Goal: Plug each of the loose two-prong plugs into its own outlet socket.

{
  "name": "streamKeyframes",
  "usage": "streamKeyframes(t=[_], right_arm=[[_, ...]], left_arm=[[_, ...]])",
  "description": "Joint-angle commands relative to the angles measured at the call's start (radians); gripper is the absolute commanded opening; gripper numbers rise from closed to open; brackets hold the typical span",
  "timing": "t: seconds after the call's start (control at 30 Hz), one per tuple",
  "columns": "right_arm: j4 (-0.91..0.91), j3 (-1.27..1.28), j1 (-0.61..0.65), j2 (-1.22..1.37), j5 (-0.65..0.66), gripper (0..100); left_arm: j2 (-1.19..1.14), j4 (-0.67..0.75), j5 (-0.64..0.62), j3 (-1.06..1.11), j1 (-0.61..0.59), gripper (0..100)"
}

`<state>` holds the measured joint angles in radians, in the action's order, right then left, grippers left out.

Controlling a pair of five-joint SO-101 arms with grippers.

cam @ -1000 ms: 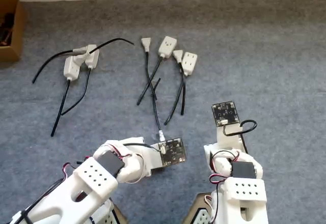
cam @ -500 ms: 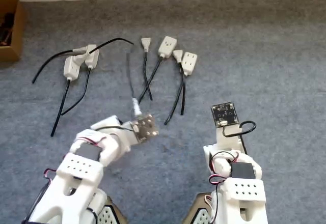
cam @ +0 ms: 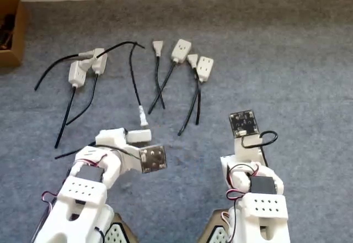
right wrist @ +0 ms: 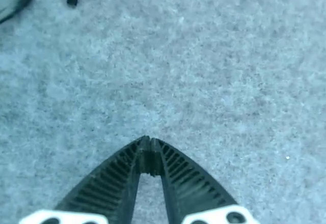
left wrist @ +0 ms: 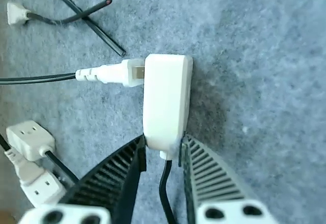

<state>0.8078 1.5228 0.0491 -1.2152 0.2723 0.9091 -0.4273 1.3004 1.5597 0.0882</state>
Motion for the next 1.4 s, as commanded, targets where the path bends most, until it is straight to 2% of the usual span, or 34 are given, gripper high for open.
streamKeyframes(t=[0.0,0.03,0.13,0.23,0.37,0.47,0.57,0.73,0.97,1.17,1.37], right_arm=[[-0.039,-0.005,0.008,-0.012,0.003,0.9],[-0.045,-0.005,0.008,-0.012,0.003,0.9],[-0.047,-0.004,0.008,-0.010,0.003,0.9],[-0.047,-0.004,0.008,-0.010,0.003,0.9],[-0.047,-0.004,0.008,-0.010,0.003,0.9],[-0.047,-0.004,0.008,-0.010,0.003,0.9],[-0.047,-0.004,0.008,-0.010,0.003,0.9],[-0.047,-0.004,0.008,-0.010,0.003,0.9],[-0.105,0.041,0.007,-0.010,0.003,0.9],[-0.113,0.047,0.007,-0.008,0.003,0.9],[-0.071,0.039,0.007,-0.008,0.006,0.9]], left_arm=[[-0.001,0.147,0.199,0.124,0.001,3],[-0.010,0.190,0.230,0.128,0.005,3],[-0.002,0.199,0.282,0.124,0.033,3],[-0.002,0.190,0.313,0.124,0.122,3],[-0.002,0.163,0.218,0.124,0.263,5],[-0.001,0.166,0.120,0.119,0.288,20],[0.021,0.167,0.095,0.113,0.288,32],[0.139,0.166,0.046,0.125,0.285,31],[0.403,0.155,0.112,0.143,0.073,29],[0.621,0.011,0.109,0.145,-0.008,29],[0.814,-0.153,-0.149,0.140,-0.087,29]])
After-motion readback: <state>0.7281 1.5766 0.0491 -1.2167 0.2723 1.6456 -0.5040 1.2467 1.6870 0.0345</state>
